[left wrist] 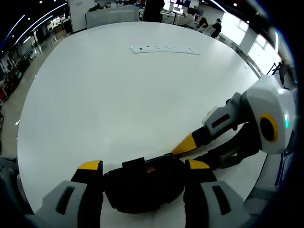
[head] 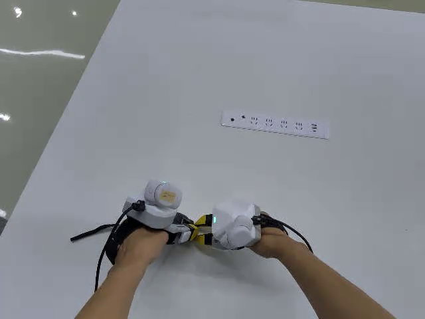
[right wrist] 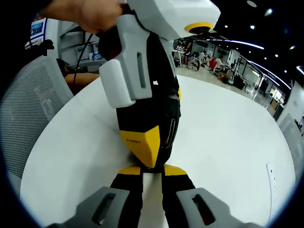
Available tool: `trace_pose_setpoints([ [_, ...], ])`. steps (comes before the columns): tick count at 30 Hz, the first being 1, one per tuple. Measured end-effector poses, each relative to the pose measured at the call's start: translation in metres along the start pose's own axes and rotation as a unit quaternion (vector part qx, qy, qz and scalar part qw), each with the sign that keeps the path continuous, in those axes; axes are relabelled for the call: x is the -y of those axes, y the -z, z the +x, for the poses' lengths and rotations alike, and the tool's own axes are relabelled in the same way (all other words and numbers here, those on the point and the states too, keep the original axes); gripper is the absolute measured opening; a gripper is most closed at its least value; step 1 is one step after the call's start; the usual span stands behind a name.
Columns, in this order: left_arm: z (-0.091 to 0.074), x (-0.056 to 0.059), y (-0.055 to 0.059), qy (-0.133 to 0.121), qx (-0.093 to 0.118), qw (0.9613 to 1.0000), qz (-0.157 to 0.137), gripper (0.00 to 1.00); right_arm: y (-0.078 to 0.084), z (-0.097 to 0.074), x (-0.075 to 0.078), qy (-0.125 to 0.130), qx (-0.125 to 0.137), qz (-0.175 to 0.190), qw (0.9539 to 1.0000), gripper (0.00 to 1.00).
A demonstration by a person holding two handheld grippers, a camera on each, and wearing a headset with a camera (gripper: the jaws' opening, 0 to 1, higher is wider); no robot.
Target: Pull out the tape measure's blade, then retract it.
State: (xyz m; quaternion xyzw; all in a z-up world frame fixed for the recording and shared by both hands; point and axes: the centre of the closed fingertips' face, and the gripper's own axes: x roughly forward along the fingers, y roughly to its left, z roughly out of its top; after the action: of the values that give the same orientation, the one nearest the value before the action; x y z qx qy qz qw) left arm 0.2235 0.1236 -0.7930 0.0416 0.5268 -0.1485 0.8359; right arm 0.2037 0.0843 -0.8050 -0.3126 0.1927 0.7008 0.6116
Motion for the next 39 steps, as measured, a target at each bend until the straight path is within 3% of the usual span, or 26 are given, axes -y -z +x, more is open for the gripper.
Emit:
trace_pose_setpoints([
  [10,0.004,0.0,0.0,0.006,0.006,0.9999,-0.015,0.68,-0.001,0.001,0.001,0.002,-0.002,0.019,0.9998,0.15],
  [19,0.005,-0.003,0.001,0.009,0.004,0.9998,0.015,0.69,0.0,0.001,0.001,0.003,-0.004,0.027,0.9996,0.16],
  [22,0.005,-0.002,0.001,0.013,0.005,0.9998,0.017,0.68,0.0,0.001,0.004,0.007,-0.003,0.047,0.9989,0.18],
  [32,-0.005,0.0,0.001,0.027,0.018,0.9988,0.036,0.75,0.0,-0.009,0.002,0.017,-0.008,0.054,0.9983,0.27],
  [39,-0.025,0.006,-0.002,0.036,0.046,0.9966,0.059,0.8,-0.009,-0.027,0.003,0.041,0.002,0.081,0.9959,0.33],
])
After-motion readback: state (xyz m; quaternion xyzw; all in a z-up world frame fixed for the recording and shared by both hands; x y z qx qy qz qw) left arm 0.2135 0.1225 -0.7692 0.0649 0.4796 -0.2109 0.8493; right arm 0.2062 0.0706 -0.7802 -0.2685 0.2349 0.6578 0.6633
